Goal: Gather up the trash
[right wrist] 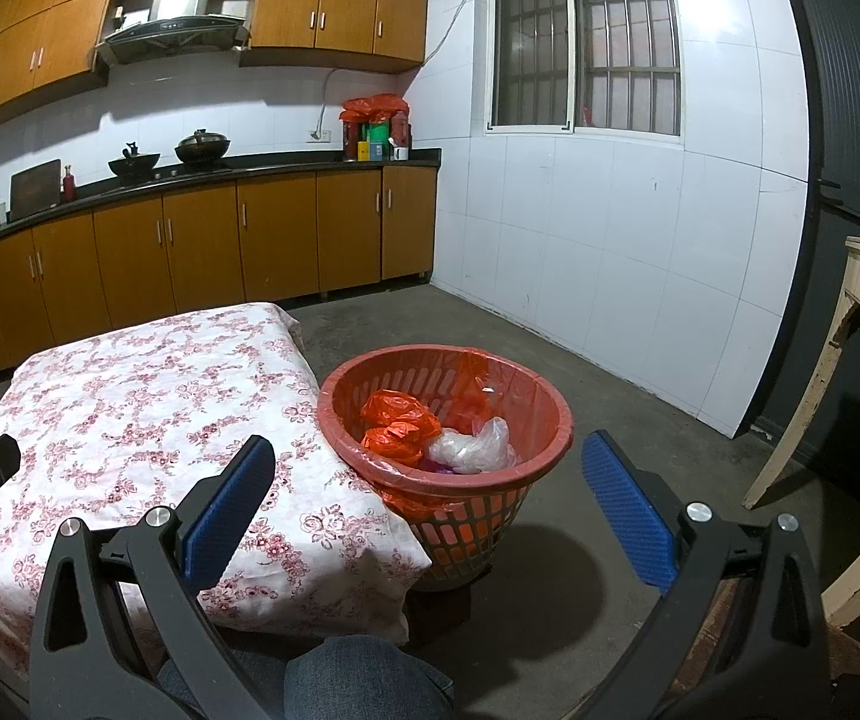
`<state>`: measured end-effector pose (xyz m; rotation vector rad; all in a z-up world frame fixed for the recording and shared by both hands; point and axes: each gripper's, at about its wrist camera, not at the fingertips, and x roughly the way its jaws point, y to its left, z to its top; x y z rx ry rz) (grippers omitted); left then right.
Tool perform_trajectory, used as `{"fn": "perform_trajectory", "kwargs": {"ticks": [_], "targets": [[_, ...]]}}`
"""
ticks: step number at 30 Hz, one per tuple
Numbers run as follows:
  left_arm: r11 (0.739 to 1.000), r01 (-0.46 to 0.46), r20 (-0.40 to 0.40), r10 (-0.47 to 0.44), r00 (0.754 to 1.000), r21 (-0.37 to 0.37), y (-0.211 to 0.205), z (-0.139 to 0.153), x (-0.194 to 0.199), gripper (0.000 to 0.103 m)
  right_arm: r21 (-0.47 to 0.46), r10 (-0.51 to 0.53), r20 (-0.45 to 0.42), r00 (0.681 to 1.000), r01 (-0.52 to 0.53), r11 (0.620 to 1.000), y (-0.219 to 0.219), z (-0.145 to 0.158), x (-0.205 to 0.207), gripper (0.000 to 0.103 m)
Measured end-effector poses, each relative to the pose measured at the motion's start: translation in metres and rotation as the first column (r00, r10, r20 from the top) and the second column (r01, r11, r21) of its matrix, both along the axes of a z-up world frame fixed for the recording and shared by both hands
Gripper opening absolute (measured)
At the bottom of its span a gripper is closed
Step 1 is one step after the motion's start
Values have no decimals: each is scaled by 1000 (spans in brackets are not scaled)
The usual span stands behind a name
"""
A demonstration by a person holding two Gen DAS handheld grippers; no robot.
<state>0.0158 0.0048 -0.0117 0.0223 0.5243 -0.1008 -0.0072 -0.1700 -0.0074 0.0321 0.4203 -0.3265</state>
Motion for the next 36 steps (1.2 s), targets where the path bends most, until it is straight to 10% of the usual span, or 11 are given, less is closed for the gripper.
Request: {"fn": "perform_trajectory", "kwargs": {"ticks": [36], "targets": [[1000, 1, -6, -1, 1000, 1, 0, -3, -2, 99, 1, -1, -3, 1000, 1, 1000, 0, 0, 0, 101]]}}
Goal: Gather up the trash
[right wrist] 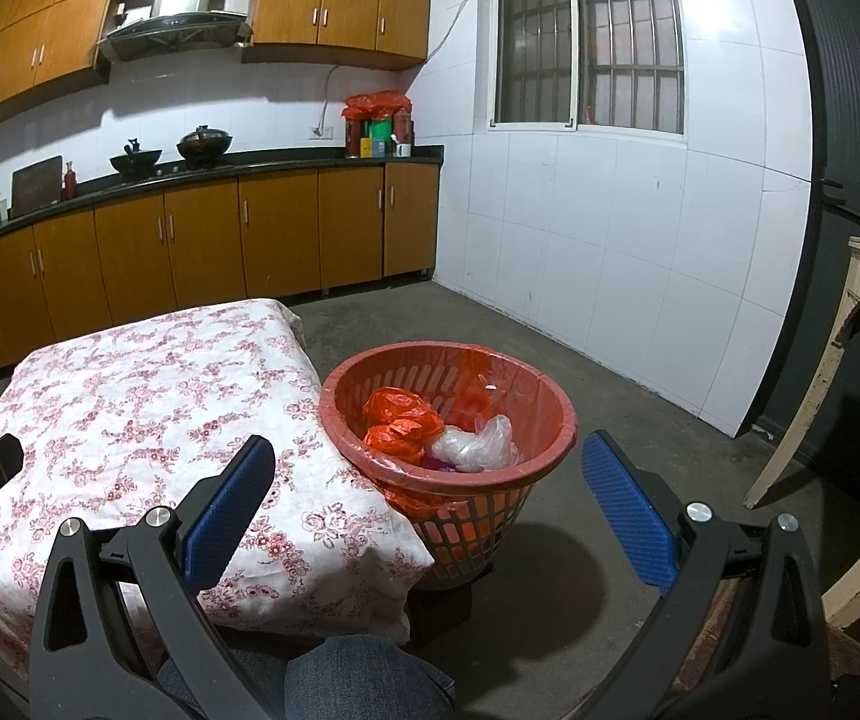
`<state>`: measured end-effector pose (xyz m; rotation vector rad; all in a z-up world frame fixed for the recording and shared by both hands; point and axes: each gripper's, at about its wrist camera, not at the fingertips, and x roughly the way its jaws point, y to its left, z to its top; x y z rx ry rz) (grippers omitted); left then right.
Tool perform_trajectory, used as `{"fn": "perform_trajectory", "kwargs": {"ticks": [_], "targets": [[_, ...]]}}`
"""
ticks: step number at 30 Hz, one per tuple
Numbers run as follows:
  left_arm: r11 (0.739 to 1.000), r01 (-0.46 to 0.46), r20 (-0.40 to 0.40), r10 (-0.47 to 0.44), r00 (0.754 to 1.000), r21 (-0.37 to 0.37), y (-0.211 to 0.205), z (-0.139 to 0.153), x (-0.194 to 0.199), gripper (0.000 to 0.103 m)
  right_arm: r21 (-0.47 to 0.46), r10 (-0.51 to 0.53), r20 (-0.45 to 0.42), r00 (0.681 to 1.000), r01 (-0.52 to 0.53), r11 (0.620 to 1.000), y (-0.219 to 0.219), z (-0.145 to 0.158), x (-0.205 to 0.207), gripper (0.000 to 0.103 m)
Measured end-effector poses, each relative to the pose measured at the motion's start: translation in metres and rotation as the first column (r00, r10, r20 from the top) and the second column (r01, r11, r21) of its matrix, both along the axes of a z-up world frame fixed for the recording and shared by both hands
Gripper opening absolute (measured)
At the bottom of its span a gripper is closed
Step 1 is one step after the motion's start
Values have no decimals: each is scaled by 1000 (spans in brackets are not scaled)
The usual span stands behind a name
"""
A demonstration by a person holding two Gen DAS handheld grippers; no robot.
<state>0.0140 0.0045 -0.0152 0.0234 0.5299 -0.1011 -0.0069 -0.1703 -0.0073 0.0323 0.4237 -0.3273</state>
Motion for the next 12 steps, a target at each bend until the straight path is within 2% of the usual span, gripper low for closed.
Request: {"fn": "perform_trajectory", "kwargs": {"ticks": [12], "targets": [[1000, 0, -14, 0, 1000, -6, 0, -1, 1, 99, 1, -1, -2, 1000, 1, 1000, 1, -1, 0, 101]]}}
